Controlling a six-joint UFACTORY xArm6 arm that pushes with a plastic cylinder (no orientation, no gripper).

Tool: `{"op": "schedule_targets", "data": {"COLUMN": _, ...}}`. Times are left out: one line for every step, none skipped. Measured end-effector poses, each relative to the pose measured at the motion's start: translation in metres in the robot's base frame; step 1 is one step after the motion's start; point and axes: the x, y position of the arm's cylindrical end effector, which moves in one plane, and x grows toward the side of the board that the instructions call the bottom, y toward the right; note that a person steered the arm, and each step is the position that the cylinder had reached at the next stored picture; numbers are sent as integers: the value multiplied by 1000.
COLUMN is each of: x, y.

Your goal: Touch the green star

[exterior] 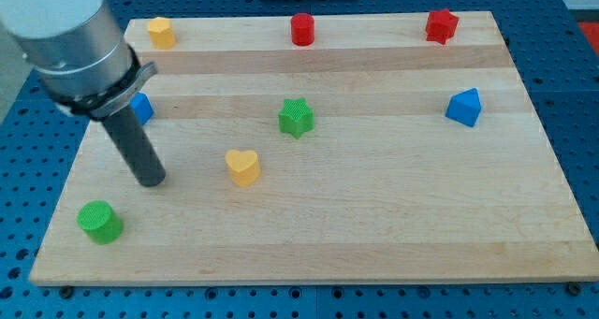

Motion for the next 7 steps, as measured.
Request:
{"op": "schedule_targets", "data": {"x": -34, "y": 24}}
{"op": "schedule_targets", "data": {"x": -66, "y": 57}}
{"op": "schedule_targets", "data": {"x": -99, "y": 90}}
{"op": "schedule_targets", "data": {"x": -134, "y": 124}}
{"op": "schedule_targets", "data": {"x": -137, "y": 165}}
{"op": "schedule_targets", "data": {"x": -131, "y": 185}}
{"op": "schedule_targets", "data": {"x": -116, "y": 196}}
